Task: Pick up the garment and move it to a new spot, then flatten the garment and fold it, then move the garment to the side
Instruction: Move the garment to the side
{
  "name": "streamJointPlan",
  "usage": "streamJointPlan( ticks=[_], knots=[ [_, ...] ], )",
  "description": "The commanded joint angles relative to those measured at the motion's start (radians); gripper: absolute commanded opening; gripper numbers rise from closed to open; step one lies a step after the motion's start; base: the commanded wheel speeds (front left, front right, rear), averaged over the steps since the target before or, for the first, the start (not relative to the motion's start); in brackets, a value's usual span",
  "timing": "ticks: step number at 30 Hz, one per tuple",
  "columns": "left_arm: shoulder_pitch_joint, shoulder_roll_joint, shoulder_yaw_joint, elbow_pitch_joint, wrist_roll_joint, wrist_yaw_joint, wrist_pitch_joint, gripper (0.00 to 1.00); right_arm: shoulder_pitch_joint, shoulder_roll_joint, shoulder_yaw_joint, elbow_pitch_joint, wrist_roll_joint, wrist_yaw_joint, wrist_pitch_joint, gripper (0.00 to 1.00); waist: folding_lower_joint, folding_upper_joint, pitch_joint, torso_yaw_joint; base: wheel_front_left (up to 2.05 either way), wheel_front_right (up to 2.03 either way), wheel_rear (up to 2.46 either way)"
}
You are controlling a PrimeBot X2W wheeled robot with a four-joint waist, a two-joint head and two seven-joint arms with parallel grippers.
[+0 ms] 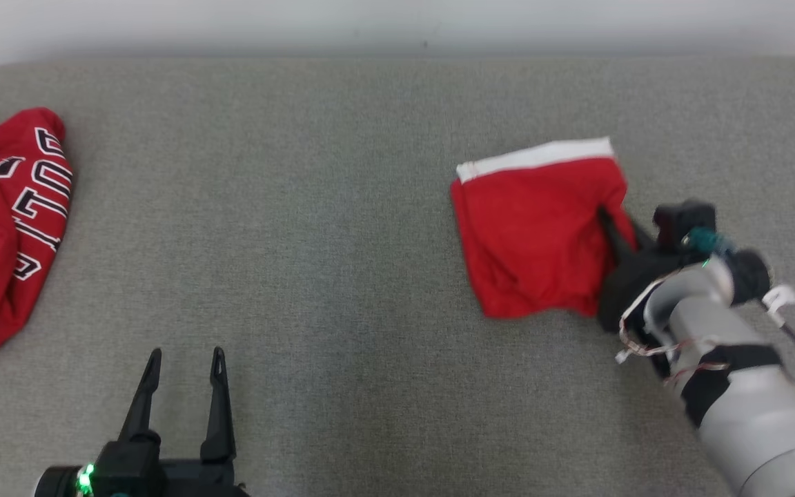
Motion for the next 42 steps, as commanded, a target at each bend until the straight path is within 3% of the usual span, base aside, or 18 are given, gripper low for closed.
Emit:
streamJointPlan(
  ticks=[1, 7, 15, 27, 42],
  knots=[
    [-0.021, -0.002, -0.003, -0.009, -0.004, -0.006, -0.003, 1.0, -0.018, -0.014, 0.008, 0.0, -0.007, -0.002, -0.002, 0.0, -0.0001, -0.0001, 0.03, -0.007, 0.0, 0.0, 0.0],
    [-0.069, -0.001, -0.032, -0.083, 0.012, -0.015, -0.003, 1.0, -0.17, -0.123, 0.104, 0.005, -0.034, -0.002, 0.019, 0.0, -0.0001, -0.0001, 0.127, -0.04, 0.0, 0.0, 0.0],
    [-0.124, 0.019, -0.022, -0.187, 0.057, -0.034, -0.003, 1.0, -0.345, -0.242, 0.215, -0.015, -0.025, -0.002, 0.045, 0.0, -0.0001, -0.0001, 0.264, -0.14, 0.0, 0.0, 0.0],
    [-0.167, 0.089, -0.02, -0.321, 0.088, -0.045, -0.003, 1.0, -0.517, -0.323, 0.338, -0.019, -0.006, -0.002, 0.069, 0.0, -0.0001, -0.0001, 0.402, -0.298, 0.0, 0.0, 0.0],
    [-0.185, 0.15, -0.066, -0.481, 0.107, -0.012, -0.003, 1.0, -0.684, -0.43, 0.417, 0.066, -0.068, -0.002, 0.056, 0.0, -0.0001, -0.0001, 0.494, -0.318, 0.0, 0.0, 0.0]
  ],
)
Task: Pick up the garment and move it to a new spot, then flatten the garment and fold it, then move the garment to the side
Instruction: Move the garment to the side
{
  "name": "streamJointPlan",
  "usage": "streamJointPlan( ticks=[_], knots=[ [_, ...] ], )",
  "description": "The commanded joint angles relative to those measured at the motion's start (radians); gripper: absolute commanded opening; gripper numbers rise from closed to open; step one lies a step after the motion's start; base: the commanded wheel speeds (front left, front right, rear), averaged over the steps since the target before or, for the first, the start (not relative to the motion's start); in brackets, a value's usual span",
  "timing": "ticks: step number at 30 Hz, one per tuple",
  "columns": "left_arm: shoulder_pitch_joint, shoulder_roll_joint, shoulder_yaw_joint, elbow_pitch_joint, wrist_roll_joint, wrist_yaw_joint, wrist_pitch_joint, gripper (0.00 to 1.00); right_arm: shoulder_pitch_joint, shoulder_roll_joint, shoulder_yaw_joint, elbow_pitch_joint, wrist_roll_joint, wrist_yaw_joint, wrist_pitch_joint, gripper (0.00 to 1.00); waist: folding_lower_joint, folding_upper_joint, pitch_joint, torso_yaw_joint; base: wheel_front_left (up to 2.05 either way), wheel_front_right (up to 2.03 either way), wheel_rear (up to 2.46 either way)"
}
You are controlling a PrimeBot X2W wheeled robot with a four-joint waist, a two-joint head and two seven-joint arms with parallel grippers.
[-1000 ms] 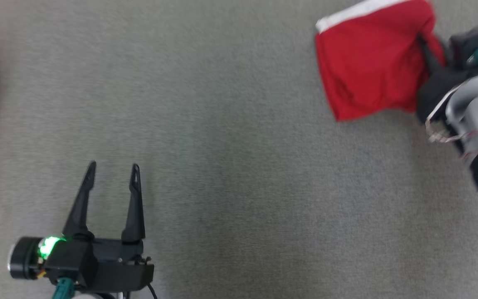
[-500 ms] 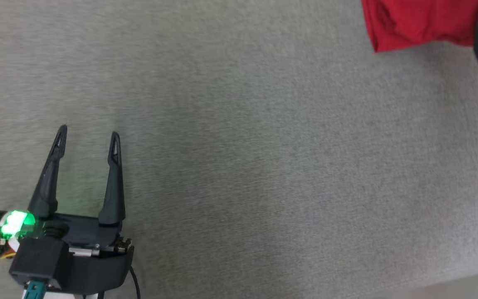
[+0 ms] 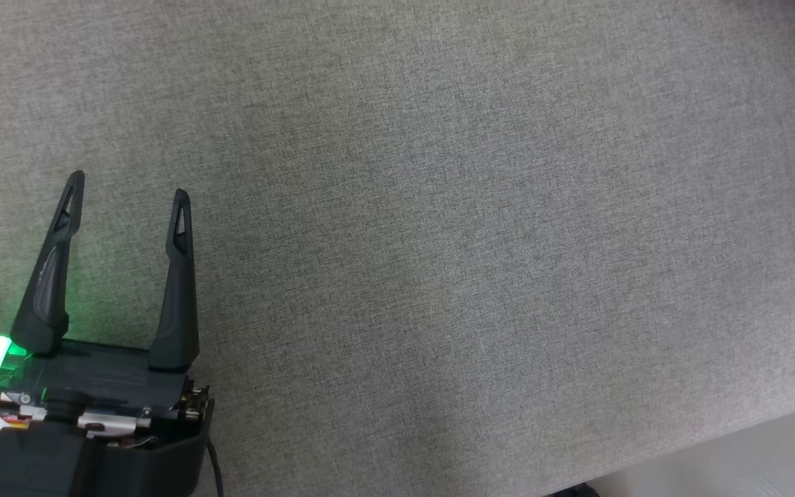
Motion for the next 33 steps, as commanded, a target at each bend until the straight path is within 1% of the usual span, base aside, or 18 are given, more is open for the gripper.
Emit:
streamJointPlan(
  ticks=[1, 7, 12, 13, 14, 16, 22, 27, 29, 31, 33],
  knots=[
    [-0.006, 0.005, -0.002, -0.003, 0.003, 0.005, -0.003, 1.0, -0.015, -0.006, 0.002, 0.006, -0.007, -0.002, -0.004, 0.0, -0.0001, -0.0001, 0.009, -0.006, 0.0, 0.0, 0.0],
    [-0.013, 0.02, -0.015, -0.014, -0.006, 0.023, -0.003, 1.0, -0.062, 0.006, 0.002, 0.032, -0.04, -0.002, -0.007, 0.0, -0.0001, -0.0001, 0.02, 0.006, 0.0, 0.0, 0.0],
    [-0.014, 0.024, -0.021, -0.012, -0.013, 0.037, -0.003, 1.0, -0.08, -0.002, -0.007, 0.048, -0.068, -0.002, -0.012, 0.0, -0.0001, -0.0001, 0.022, 0.017, 0.0, 0.0, 0.0],
    [-0.014, 0.025, -0.022, -0.012, -0.014, 0.038, -0.003, 1.0, -0.087, -0.007, -0.01, 0.049, -0.078, -0.002, -0.018, 0.71, -0.0001, -0.0001, 0.022, 0.019, 0.0, 0.0, 0.0],
    [-0.015, 0.025, -0.024, -0.011, -0.016, 0.041, -0.003, 1.0, -0.091, -0.008, -0.016, 0.051, -0.085, -0.002, -0.021, 1.0, -0.0001, -0.0001, 0.021, 0.021, 0.0, 0.0, 0.0],
    [-0.015, 0.026, -0.026, -0.008, -0.018, 0.046, -0.003, 1.0, -0.092, -0.008, -0.026, 0.056, -0.101, -0.002, -0.015, 1.0, -0.0001, -0.0001, 0.016, 0.023, 0.0, 0.0, 0.0],
    [-0.011, 0.02, -0.027, 0.01, -0.031, 0.062, -0.003, 1.0, -0.1, -0.007, -0.103, 0.065, -0.118, -0.002, -0.041, 1.0, -0.0001, -0.0001, -0.022, 0.023, 0.0, 0.0, 0.0],
    [0.001, 0.0, -0.031, 0.045, -0.051, 0.067, -0.003, 1.0, -0.093, 0.009, -0.168, 0.047, -0.134, -0.002, -0.06, 1.0, -0.0001, -0.0001, -0.098, 0.033, 0.0, 0.0, 0.0],
    [0.014, -0.012, -0.028, 0.066, -0.058, 0.07, -0.003, 1.0, -0.068, 0.022, -0.203, 0.016, -0.124, -0.002, -0.066, 1.0, -0.0001, -0.0001, -0.14, 0.041, 0.0, 0.0, 0.0],
    [0.032, -0.028, -0.02, 0.087, -0.067, 0.071, -0.003, 1.0, -0.041, 0.027, -0.255, -0.065, -0.109, -0.003, -0.065, 1.0, -0.0001, -0.0001, -0.183, 0.049, 0.0, 0.0, 0.0],
    [0.051, -0.043, -0.009, 0.113, -0.08, 0.071, -0.003, 1.0, 0.026, 0.037, -0.294, -0.144, -0.116, -0.002, -0.064, 1.0, -0.0001, -0.0001, -0.23, 0.058, 0.0, 0.0, 0.0]
  ],
)
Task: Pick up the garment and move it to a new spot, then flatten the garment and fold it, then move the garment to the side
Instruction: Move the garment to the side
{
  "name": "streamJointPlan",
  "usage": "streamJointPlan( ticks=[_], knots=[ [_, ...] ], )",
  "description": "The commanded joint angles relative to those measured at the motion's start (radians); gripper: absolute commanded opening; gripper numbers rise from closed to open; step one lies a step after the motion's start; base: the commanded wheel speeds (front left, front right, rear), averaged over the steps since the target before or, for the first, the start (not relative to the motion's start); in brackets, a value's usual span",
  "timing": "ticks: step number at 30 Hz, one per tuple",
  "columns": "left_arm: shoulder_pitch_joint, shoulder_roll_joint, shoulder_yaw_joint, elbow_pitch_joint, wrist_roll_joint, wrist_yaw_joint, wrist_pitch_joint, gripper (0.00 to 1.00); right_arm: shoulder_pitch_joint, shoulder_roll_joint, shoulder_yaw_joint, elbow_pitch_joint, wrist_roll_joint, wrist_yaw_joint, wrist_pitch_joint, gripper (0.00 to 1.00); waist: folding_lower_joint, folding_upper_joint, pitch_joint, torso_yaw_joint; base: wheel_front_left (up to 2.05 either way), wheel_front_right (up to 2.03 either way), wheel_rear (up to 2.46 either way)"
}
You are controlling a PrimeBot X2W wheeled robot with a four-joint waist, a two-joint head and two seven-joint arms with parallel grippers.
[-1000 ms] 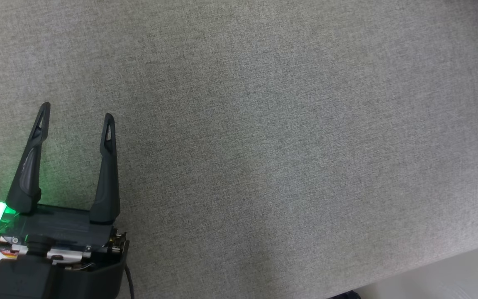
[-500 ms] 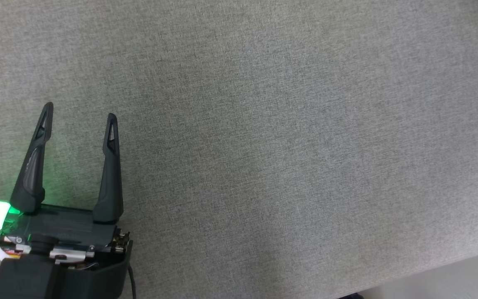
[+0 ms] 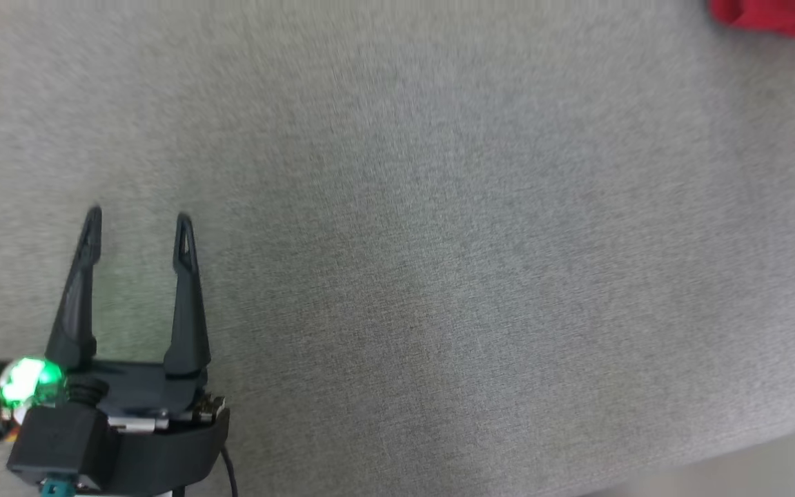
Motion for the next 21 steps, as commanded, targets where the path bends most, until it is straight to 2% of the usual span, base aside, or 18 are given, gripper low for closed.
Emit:
streamJointPlan(
  ticks=[1, 11, 13, 17, 21],
  knots=[
    [0.031, -0.011, 0.012, 0.02, -0.008, 0.001, -0.003, 1.0, 0.07, 0.012, -0.027, -0.048, -0.006, -0.002, 0.001, 1.0, 0.0001, 0.0002, -0.111, 0.027, 0.0, 0.0, 0.0],
    [0.142, -0.073, 0.103, 0.142, -0.041, -0.025, -0.003, 1.0, 0.449, 0.124, -0.236, -0.379, -0.002, -0.002, 0.0, 1.0, 0.0001, 0.0002, -0.304, 0.097, 0.0, 0.0, 0.0],
    [0.15, -0.078, 0.114, 0.151, -0.044, -0.025, -0.003, 1.0, 0.49, 0.139, -0.252, -0.405, -0.004, -0.002, 0.0, 1.0, 0.0001, 0.0002, -0.318, 0.103, 0.0, 0.0, 0.0],
    [0.187, -0.092, 0.16, 0.176, -0.047, -0.033, -0.003, 1.0, 0.629, 0.213, -0.336, -0.48, -0.002, -0.002, 0.0, 1.0, 0.0001, 0.0002, -0.358, 0.111, 0.0, 0.0, 0.0],
    [0.211, -0.099, 0.181, 0.202, -0.034, -0.043, -0.003, 1.0, 0.736, 0.295, -0.367, -0.523, -0.024, -0.002, 0.0, 1.0, 0.0001, 0.0002, -0.387, 0.117, 0.0, 0.0, 0.0]
  ],
)
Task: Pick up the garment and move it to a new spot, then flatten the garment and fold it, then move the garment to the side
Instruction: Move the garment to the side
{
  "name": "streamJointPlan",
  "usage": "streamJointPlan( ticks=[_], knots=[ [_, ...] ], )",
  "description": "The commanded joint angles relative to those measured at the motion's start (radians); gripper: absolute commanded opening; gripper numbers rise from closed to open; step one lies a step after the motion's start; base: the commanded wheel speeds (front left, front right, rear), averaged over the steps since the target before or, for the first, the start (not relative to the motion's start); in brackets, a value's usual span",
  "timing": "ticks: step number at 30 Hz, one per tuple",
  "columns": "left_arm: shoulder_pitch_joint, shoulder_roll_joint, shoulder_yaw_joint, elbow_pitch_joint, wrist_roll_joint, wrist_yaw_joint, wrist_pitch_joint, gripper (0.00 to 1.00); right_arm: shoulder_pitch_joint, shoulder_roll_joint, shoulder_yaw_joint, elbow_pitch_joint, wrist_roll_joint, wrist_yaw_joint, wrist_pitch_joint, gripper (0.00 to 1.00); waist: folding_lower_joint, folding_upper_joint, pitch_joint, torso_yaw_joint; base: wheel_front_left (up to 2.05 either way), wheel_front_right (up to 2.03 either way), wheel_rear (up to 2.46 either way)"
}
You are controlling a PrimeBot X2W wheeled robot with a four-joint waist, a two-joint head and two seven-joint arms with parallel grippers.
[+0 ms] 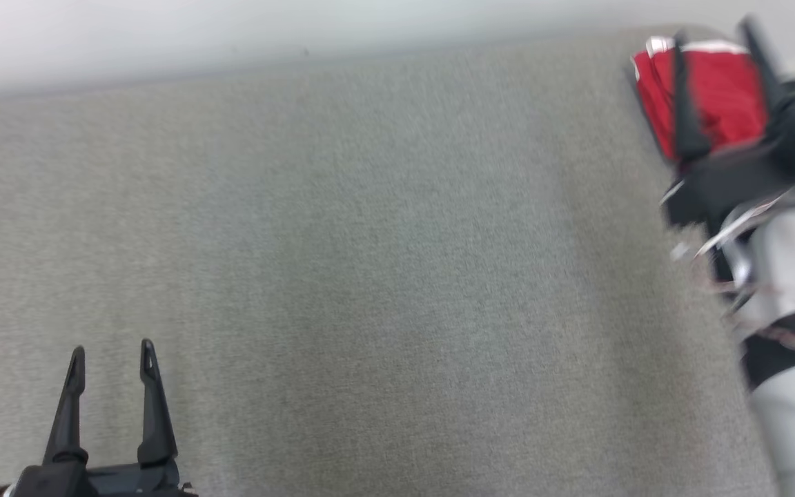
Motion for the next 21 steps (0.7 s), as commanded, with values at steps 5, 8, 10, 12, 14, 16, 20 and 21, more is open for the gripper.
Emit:
streamJointPlan(
  ticks=[5, 8, 10, 12, 14, 16, 20, 21],
  knots=[
    [0.019, -0.006, 0.004, 0.037, 0.012, -0.01, -0.003, 1.0, 0.144, 0.063, -0.038, -0.04, -0.018, -0.002, 0.0, 1.0, 0.0004, 0.0003, -0.086, 0.046, 0.0, 0.0, 0.0],
    [0.027, -0.007, 0.003, 0.056, 0.012, -0.016, -0.003, 1.0, 0.232, 0.092, -0.068, -0.066, -0.024, -0.002, 0.0, 1.0, 0.0004, 0.0003, -0.108, 0.057, 0.0, 0.0, 0.0],
    [0.033, -0.008, 0.002, 0.063, 0.012, -0.014, -0.003, 1.0, 0.295, 0.117, -0.084, -0.085, -0.026, -0.002, 0.0, 1.0, 0.0004, 0.0003, -0.121, 0.061, 0.0, 0.0, 0.0],
    [0.038, -0.008, 0.002, 0.07, 0.008, -0.013, -0.003, 1.0, 0.354, 0.136, -0.084, -0.108, -0.038, -0.002, 0.0, 1.0, 0.0004, 0.0003, -0.13, 0.061, 0.0, 0.0, 0.0],
    [0.038, -0.008, -0.001, 0.078, -0.002, -0.009, -0.003, 1.0, 0.406, 0.157, -0.087, -0.128, -0.035, -0.002, 0.0, 1.0, 0.0004, 0.0003, -0.137, 0.059, 0.0, 0.0, 0.0],
    [0.04, -0.008, -0.004, 0.084, -0.005, -0.008, -0.003, 1.0, 0.448, 0.175, -0.085, -0.145, -0.037, -0.002, 0.0, 1.0, 0.0004, 0.0003, -0.144, 0.056, 0.0, 0.0, 0.0],
    [0.046, -0.008, -0.014, 0.102, -0.009, -0.006, -0.003, 1.0, 0.534, 0.205, -0.083, -0.183, -0.032, -0.002, 0.0, 1.0, 0.0004, 0.0003, -0.155, 0.058, 0.0, 0.0, 0.0],
    [0.045, -0.008, -0.017, 0.106, -0.009, -0.006, -0.003, 1.0, 0.556, 0.211, -0.085, -0.196, -0.035, -0.002, 0.0, 1.0, 0.0004, 0.0003, -0.159, 0.06, 0.0, 0.0, 0.0]
  ],
)
